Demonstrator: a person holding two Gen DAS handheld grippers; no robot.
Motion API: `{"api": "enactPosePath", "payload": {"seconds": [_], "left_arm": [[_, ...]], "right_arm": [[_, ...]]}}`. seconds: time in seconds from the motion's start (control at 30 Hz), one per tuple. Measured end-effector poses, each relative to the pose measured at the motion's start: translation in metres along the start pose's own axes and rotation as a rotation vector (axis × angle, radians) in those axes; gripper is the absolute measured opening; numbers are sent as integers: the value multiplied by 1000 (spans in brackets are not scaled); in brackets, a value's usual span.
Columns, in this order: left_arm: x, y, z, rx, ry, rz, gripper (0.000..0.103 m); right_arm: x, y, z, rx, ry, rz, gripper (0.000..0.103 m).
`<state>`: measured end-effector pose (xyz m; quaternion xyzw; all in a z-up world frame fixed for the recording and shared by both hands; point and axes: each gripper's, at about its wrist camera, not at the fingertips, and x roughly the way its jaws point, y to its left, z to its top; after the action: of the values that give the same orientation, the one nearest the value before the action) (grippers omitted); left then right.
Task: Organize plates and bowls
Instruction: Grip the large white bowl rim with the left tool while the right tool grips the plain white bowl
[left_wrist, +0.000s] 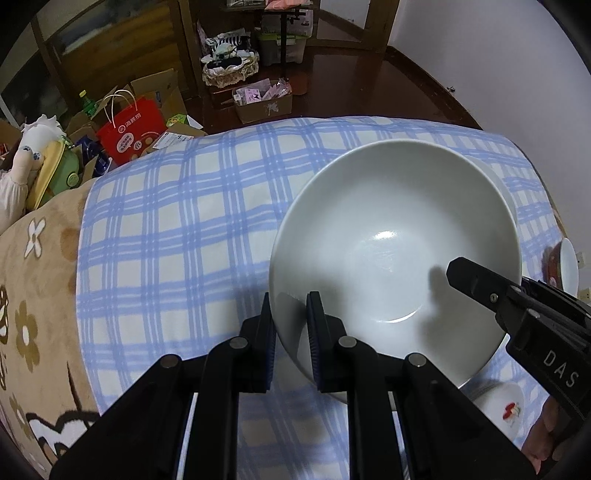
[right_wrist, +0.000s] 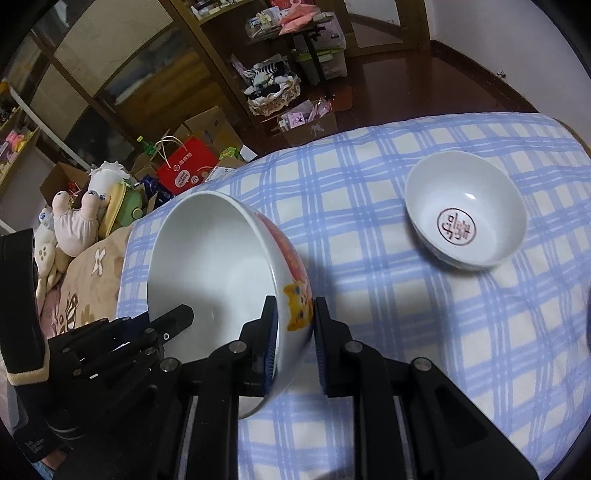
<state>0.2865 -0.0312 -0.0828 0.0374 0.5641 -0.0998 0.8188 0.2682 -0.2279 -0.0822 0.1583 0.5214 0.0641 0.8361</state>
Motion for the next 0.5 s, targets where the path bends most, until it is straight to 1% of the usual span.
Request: {"api": "enactPosePath", "payload": {"seconds": [0.37,0.5], "left_arm": [[-40,2,-36,19,-20,17,15],[-48,-1,-45,19,-27,20,15]], "right_arm": [[-31,13,-36,3,-20,23,20],[-42,16,-48,1,-36,22,20]]}}
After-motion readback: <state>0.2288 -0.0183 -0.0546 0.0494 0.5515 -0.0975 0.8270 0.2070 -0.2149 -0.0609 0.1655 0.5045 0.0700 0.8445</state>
